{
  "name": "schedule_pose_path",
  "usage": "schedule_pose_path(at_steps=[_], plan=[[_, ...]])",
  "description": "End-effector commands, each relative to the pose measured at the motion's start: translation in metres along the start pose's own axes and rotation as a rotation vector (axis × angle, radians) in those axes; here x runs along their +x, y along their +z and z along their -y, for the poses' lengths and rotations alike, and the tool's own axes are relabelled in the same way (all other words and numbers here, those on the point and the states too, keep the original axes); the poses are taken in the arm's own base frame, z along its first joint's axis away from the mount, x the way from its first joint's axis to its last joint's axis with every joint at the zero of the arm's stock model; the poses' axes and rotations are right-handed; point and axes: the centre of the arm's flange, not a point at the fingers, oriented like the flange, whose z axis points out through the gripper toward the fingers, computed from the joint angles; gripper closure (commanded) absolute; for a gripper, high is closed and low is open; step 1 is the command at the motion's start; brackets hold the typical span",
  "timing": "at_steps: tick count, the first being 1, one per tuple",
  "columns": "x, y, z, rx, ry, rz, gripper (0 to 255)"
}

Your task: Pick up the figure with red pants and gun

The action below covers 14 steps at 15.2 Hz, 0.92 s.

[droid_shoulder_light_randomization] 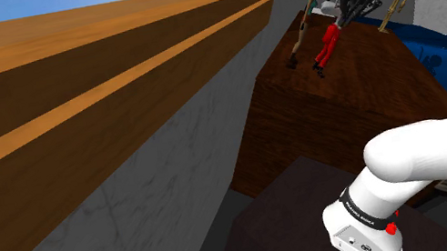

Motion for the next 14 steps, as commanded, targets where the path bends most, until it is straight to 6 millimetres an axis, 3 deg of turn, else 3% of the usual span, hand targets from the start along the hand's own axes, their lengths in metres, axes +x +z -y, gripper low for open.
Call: schedule_pose_path(at_steps=[1, 4, 14], plan=[[0.000, 0.001, 0.000, 0.000, 0.000, 0.002, 255], [0.001, 0.001, 0.001, 0.000, 0.000, 0.002, 255], [0.019, -0.049, 0.004, 0.000, 0.000, 0.002, 255]])
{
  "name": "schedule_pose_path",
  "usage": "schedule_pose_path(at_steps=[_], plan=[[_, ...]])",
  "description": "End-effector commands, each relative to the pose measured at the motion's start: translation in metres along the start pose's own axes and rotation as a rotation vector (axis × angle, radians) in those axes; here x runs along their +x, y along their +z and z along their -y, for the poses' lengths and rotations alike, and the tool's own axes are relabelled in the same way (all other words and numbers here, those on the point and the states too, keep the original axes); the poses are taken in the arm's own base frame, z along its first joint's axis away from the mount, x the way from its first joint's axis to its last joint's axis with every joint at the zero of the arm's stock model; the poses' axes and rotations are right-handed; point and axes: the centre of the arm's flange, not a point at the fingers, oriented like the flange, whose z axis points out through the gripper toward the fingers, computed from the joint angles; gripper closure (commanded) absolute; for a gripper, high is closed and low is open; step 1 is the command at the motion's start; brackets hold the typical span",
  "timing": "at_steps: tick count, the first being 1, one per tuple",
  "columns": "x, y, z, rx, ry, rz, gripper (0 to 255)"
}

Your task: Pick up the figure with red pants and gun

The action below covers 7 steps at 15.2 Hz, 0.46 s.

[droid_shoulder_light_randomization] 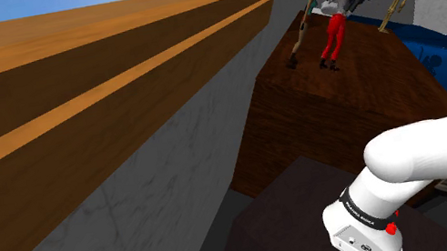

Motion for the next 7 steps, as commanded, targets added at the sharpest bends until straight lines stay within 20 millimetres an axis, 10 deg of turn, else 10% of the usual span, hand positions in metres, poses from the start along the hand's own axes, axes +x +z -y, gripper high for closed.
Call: schedule_pose_path(at_steps=[1, 7], plan=[[0.003, -0.011, 0.000, 0.000, 0.000, 0.000, 255], [0.011, -0.032, 0.001, 0.000, 0.000, 0.000, 255]])
